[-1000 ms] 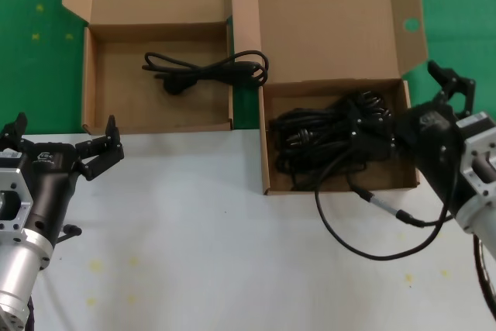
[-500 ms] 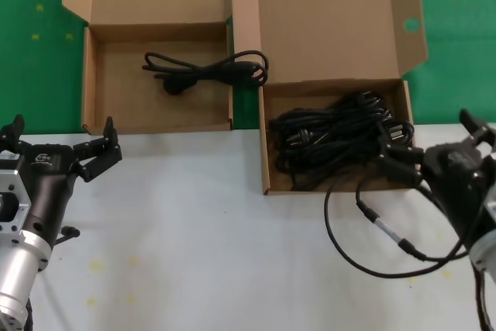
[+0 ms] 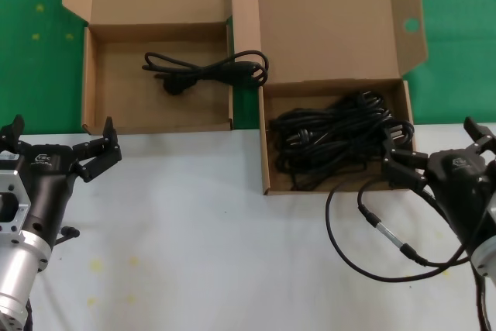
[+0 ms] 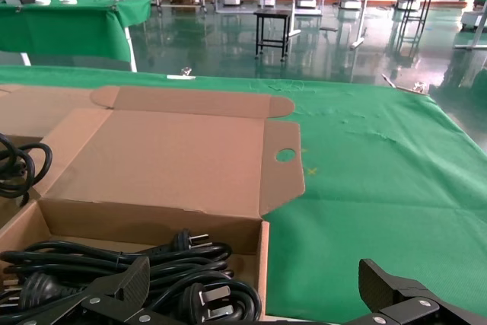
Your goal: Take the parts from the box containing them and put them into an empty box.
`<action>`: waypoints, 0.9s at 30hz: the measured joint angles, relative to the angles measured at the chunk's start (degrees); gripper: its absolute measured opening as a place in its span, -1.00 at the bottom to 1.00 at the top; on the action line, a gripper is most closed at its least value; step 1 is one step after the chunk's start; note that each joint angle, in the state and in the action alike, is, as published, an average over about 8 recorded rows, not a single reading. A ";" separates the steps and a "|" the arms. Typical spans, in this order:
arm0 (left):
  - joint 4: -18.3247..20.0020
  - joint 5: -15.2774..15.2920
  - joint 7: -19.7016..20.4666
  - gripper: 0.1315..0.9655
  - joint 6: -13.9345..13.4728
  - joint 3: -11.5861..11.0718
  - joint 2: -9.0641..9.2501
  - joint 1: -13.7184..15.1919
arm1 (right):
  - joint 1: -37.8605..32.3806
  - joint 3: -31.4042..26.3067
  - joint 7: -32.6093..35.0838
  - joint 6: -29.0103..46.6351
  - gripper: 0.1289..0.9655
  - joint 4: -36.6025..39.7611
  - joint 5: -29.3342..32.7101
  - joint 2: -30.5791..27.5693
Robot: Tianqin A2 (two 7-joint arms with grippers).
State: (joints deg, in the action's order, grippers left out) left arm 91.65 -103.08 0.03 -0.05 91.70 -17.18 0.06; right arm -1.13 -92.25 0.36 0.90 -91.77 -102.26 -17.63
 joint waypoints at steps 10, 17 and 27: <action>0.00 0.00 0.00 1.00 0.00 0.00 0.00 0.00 | 0.00 0.00 0.00 0.00 1.00 0.00 0.00 0.00; 0.00 0.00 0.00 1.00 0.00 0.00 0.00 0.00 | 0.00 0.00 0.00 0.00 1.00 0.00 0.00 0.00; 0.00 0.00 0.00 1.00 0.00 0.00 0.00 0.00 | 0.00 0.00 0.00 0.00 1.00 0.00 0.00 0.00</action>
State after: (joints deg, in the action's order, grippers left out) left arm 91.65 -103.08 0.03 -0.05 91.70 -17.18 0.06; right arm -1.13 -92.25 0.36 0.90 -91.77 -102.26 -17.63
